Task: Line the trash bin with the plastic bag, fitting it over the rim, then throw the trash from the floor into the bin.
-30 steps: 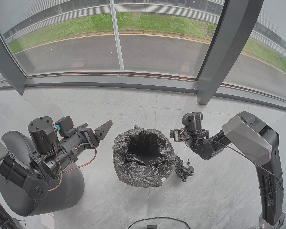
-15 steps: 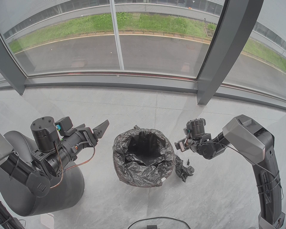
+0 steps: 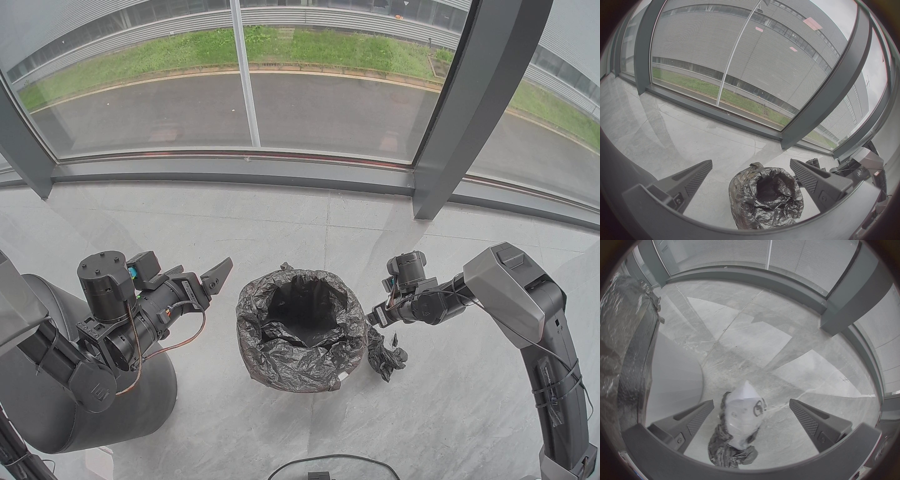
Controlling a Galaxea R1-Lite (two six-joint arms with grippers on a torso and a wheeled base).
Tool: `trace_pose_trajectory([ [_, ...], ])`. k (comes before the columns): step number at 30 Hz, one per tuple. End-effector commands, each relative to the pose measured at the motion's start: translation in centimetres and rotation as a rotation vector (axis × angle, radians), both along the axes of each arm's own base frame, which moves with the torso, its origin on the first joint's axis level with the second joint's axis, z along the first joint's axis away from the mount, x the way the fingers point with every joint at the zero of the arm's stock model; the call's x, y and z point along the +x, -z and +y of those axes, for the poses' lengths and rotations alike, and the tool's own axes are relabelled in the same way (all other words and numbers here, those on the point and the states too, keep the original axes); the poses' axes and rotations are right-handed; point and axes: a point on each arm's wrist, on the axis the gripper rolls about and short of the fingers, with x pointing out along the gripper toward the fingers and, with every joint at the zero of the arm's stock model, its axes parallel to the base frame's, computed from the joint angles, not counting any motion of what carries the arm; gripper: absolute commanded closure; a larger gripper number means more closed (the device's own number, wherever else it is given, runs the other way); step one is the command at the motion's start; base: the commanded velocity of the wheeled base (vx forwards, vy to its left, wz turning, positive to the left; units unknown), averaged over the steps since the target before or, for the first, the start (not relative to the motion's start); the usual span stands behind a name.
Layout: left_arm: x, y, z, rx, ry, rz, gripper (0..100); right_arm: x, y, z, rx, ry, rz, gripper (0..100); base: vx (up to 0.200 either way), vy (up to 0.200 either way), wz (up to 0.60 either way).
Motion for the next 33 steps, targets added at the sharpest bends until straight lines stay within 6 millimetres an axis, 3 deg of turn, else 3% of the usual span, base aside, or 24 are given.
trace_pose_trajectory([
  [1, 0.6, 0.9, 0.2, 0.007, -0.013, 0.019, 0, 0.5, 0.8, 0.6, 0.024, -0.012, 0.035, 0, 0.0, 0.0, 0.0],
  [18, 0.7, 1.1, 0.2, 0.007, -0.015, 0.024, 0, 1.7, 0.9, 2.7, 0.102, 0.018, 0.161, 0, 0.0, 0.0, 0.0],
  [26, 1.9, 0.1, 3.2, -0.051, -0.009, 0.004, 0, 1.2, 1.1, 2.8, 0.123, 0.032, 0.245, 0, 0.0, 0.0, 0.0],
  [30, 2.2, 0.4, 3.2, -0.072, -0.006, 0.023, 0, 1.1, 2.7, 2.7, 0.108, 0.043, 0.272, 0, 0.0, 0.0, 0.0],
  [33, 2.2, 0.4, 3.2, -0.072, -0.005, 0.021, 0, 1.1, 2.7, 2.7, 0.105, 0.045, 0.274, 0, 0.0, 0.0, 0.0],
])
